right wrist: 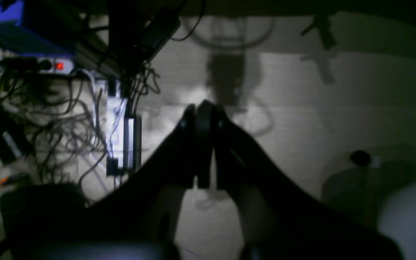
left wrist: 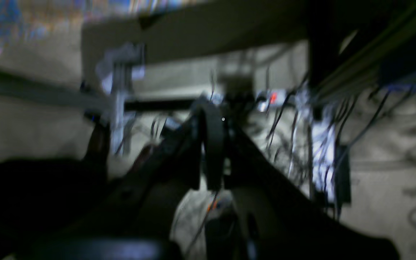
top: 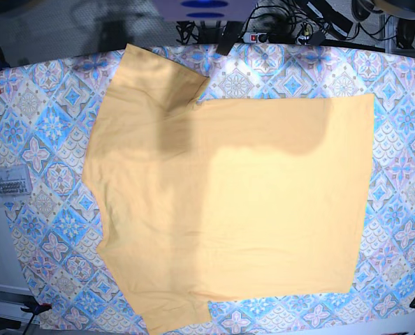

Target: Fold the T-shirt properly

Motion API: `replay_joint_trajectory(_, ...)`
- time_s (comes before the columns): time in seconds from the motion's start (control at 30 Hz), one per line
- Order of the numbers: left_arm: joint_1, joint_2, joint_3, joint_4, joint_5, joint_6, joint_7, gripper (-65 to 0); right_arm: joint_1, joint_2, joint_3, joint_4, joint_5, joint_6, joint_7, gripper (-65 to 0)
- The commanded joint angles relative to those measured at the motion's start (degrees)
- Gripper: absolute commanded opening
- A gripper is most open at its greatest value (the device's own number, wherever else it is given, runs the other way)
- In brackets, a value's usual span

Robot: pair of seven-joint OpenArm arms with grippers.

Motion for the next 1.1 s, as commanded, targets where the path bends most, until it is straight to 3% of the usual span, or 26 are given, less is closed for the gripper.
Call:
replay_joint_trajectory(0.0, 1.9, -0.4, 0.0, 1.5, -0.4, 0.0, -1.5, -65.0, -0.7, 0.1, 0.0, -0.2, 0.2, 0.0, 1.6, -65.0)
replay_joint_trajectory(0.33, 2.9, -0.3, 0.0, 18.5, -0.3, 0.0, -1.5, -64.9, 3.3, 0.2, 0.1, 0.2, 0.1, 0.0, 1.6, -65.0)
replay_joint_trajectory(0.6, 2.9, -0.2, 0.3, 31.0, -0.1, 0.0, -1.2, -64.7, 3.9, 1.4, 0.5, 10.9, 0.4, 0.0, 1.6, -65.0)
replay_joint_trajectory(0.83, 0.8, 1.1, 0.1, 35.1, -0.1, 0.0, -1.1, -55.7, 3.1, 2.7, 0.5, 20.8, 0.4, 0.0, 1.6, -65.0)
replay_joint_trajectory(1.07, -2.3, 1.9, 0.4, 37.8, 0.4, 0.0, -0.8, -53.9, 3.1, 2.5, 3.4, 27.1, 0.2, 0.0, 1.4, -65.0)
